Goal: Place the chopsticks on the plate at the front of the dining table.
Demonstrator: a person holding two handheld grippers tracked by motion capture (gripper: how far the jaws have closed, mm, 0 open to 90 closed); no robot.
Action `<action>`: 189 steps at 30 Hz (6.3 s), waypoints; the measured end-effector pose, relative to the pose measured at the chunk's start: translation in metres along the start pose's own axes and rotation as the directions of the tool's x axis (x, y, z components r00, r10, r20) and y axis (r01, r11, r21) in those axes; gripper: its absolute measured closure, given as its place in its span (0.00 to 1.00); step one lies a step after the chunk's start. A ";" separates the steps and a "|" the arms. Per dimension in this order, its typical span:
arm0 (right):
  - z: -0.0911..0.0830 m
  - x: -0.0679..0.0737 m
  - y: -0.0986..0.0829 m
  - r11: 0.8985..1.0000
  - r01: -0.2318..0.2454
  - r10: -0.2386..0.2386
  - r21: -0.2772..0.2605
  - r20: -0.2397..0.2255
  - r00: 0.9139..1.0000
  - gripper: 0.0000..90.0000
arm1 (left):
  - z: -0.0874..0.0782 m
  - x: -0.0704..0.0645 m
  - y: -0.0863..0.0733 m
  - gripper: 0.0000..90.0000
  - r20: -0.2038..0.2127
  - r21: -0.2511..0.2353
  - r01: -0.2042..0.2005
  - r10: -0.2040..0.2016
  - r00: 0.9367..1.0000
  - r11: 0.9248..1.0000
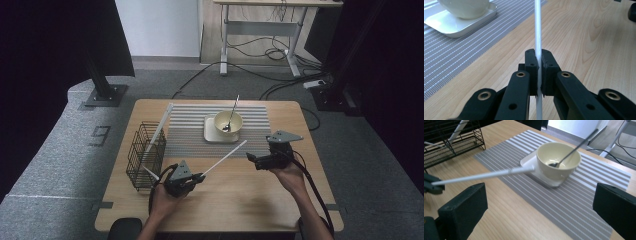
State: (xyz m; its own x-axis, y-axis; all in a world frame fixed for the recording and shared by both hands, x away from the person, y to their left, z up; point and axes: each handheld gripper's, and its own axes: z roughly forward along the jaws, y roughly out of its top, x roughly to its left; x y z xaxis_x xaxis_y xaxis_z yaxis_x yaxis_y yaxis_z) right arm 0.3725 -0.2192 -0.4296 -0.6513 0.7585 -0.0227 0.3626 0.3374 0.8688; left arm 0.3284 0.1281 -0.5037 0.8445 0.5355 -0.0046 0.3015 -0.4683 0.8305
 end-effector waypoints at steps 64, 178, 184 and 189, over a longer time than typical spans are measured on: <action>0.023 -0.025 -0.135 0.966 -0.045 0.043 0.254 0.013 0.999 0.00 | 0.052 0.050 0.052 0.94 -0.184 0.094 0.148 -0.130 0.974 0.984; 0.024 -0.024 -0.135 0.966 -0.053 0.049 0.254 0.023 0.999 0.00 | 0.091 0.123 0.023 0.78 -0.235 0.145 0.307 -0.269 0.934 0.940; 0.024 -0.024 -0.135 0.966 -0.053 0.049 0.254 0.023 0.999 0.00 | 0.094 0.117 0.024 0.86 -0.223 0.152 0.296 -0.259 0.940 0.943; 0.024 -0.024 -0.135 0.966 -0.053 0.049 0.254 0.023 0.999 0.00 | 0.097 0.112 0.025 0.87 -0.207 0.154 0.286 -0.252 0.945 0.946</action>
State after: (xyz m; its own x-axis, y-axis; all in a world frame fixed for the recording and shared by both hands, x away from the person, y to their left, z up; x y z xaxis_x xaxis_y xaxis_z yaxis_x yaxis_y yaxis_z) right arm 0.3555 -0.2697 -0.5579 -0.6171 0.7868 0.0083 0.5543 0.4273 0.7143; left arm 0.4734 0.1075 -0.5373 0.6306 0.7699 -0.0982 0.5945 -0.3978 0.6988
